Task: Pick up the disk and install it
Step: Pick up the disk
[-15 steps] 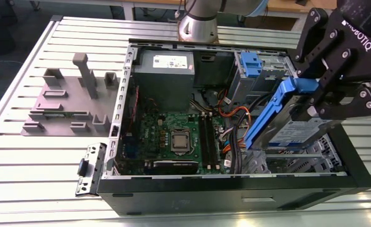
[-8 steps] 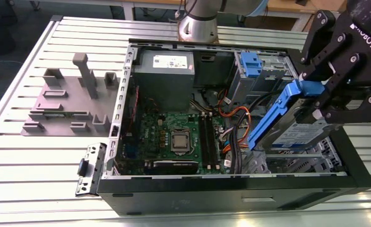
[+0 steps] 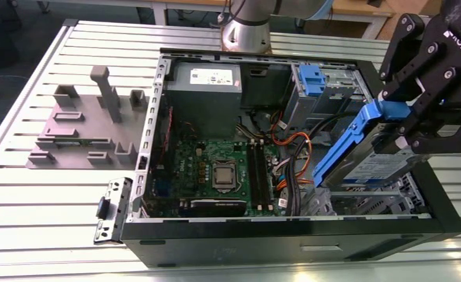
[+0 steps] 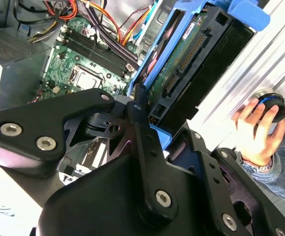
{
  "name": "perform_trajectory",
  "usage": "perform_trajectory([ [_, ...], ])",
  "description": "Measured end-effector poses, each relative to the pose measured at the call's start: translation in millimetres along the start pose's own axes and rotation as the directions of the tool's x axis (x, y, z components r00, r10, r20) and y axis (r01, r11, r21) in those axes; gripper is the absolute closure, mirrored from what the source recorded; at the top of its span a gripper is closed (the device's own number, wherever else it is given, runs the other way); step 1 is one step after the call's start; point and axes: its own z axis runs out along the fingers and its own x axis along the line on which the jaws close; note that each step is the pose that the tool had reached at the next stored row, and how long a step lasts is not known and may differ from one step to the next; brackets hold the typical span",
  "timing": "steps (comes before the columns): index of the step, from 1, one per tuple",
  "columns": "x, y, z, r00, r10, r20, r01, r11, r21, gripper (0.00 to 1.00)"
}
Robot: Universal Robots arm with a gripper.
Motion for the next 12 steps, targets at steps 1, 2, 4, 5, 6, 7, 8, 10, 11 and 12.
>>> perform_trajectory([
  [1, 0.0, -0.8, 0.1, 1.0000, 0.000, 0.0001, 0.000, 1.0000, 0.0000, 0.64],
  [2, 0.0, -1.6, 0.1, 1.0000, 0.000, 0.0001, 0.000, 1.0000, 0.0000, 0.64],
  [4, 0.0, -3.0, 0.2, 1.0000, 0.000, 0.0000, 0.000, 1.0000, 0.0000, 0.64],
  [5, 0.0, -3.7, 0.3, 1.0000, 0.000, 0.0000, 0.000, 1.0000, 0.0000, 0.64],
  [6, 0.0, -4.4, 0.4, 1.0000, 0.000, 0.0000, 0.000, 1.0000, 0.0000, 0.64],
  [7, -0.1, -5.0, 0.4, 1.0000, 0.000, 0.0000, 0.000, 1.0000, 0.0000, 0.64],
  [8, -0.1, -5.7, 0.5, 1.0000, 0.000, 0.0000, 0.000, 1.0000, 0.0000, 0.64],
  [10, -0.1, -6.9, 0.6, 1.0000, 0.000, 0.0000, 0.000, 1.0000, 0.0000, 0.64],
  [11, -0.1, -7.5, 0.6, 1.0000, 0.000, 0.0000, 0.000, 1.0000, 0.0000, 0.64],
  [12, -0.1, -8.1, 0.8, 1.0000, 0.000, 0.0000, 0.000, 1.0000, 0.0000, 0.64],
])
